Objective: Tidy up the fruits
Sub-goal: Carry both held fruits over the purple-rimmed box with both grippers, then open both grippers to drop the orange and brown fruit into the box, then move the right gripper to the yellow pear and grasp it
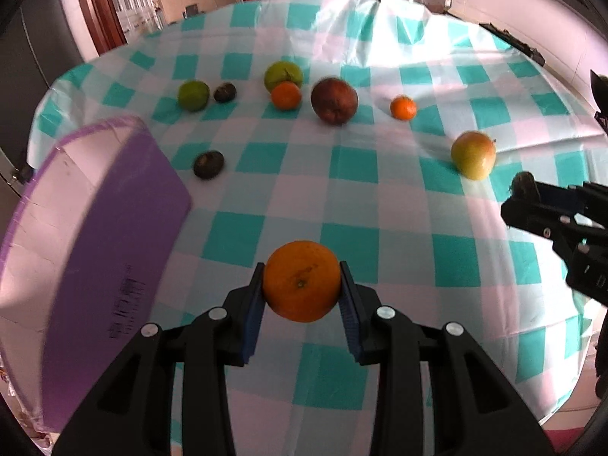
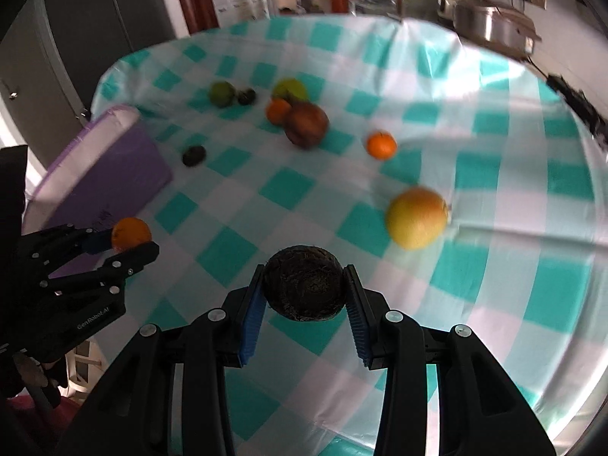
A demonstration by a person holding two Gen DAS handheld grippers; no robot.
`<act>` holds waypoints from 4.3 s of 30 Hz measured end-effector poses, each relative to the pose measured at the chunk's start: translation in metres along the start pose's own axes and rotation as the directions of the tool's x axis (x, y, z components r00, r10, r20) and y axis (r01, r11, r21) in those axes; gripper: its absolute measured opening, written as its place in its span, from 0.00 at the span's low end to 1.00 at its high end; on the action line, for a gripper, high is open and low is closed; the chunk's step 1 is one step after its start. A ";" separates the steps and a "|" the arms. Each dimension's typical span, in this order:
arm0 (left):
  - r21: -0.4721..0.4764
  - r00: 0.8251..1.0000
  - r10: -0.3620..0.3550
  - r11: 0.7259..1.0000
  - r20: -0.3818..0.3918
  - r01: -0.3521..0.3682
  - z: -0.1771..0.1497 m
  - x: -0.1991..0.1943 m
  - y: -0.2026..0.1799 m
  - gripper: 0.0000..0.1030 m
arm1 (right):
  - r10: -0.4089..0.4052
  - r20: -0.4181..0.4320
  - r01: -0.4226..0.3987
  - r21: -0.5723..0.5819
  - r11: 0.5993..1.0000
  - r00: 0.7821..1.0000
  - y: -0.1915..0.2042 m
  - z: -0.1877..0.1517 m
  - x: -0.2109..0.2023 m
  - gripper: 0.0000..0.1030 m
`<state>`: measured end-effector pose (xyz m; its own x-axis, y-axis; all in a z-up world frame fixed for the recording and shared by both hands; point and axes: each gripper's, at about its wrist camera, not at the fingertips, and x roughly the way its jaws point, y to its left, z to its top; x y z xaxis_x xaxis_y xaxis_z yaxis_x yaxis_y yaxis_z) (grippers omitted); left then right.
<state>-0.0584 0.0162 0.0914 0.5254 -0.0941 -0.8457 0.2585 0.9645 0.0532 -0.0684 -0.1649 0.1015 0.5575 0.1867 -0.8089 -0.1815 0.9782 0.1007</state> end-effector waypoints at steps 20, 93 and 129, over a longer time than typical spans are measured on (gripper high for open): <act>0.017 0.993 0.028 0.999 0.115 -0.030 0.005 -0.069 0.003 0.36 | 0.111 0.152 -0.104 -0.056 0.993 0.982 0.005 0.018 -0.062 0.39; -0.475 0.943 0.324 0.844 0.077 -0.251 -0.019 -0.093 0.285 0.99 | 0.455 0.011 -0.431 -0.295 0.852 0.891 0.209 0.162 0.043 0.83; 0.284 0.993 0.011 0.959 -0.115 0.022 0.020 0.097 0.030 0.98 | -0.115 -0.137 0.165 0.448 0.879 0.984 -0.118 0.035 0.125 0.69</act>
<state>0.0164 0.0315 0.0221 0.4314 -0.0547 -0.9005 0.4897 0.8525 0.1828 0.0508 -0.2536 0.0084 0.4588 0.0590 -0.8866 0.2950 0.9311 0.2147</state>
